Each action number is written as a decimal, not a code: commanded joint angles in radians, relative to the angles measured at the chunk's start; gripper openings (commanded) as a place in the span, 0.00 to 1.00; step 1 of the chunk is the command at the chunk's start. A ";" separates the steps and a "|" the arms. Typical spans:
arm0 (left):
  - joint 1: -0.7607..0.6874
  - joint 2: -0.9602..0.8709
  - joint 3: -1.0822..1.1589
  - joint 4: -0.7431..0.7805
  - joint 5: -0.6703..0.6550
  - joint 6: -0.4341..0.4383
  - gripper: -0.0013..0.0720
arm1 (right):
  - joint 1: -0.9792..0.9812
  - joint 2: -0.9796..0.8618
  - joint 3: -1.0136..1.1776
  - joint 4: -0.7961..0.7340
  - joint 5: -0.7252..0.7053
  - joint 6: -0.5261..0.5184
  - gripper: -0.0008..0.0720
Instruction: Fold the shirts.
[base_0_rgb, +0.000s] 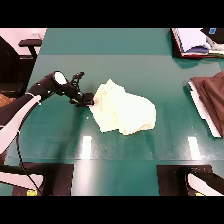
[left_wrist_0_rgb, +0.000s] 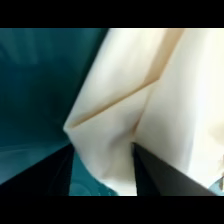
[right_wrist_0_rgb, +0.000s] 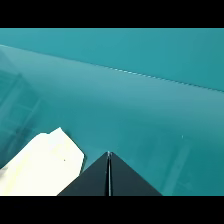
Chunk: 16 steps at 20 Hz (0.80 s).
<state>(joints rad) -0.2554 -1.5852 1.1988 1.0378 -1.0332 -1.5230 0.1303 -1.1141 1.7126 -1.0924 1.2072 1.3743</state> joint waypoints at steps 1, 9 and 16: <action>-0.025 -0.008 -0.003 -0.024 0.034 0.011 0.57 | 0.001 0.000 -0.002 0.000 0.031 0.002 0.03; 0.060 0.083 0.138 0.001 -0.014 0.044 0.05 | -0.119 0.055 -0.330 -0.001 0.224 0.040 0.03; 0.060 0.103 0.142 0.009 -0.014 0.065 0.05 | -0.090 -0.038 -0.961 0.208 0.030 0.003 0.66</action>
<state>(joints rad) -0.1982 -1.4891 1.3357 1.0431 -1.0477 -1.4647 0.0124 -1.1015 0.9615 -1.0195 1.3209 1.4109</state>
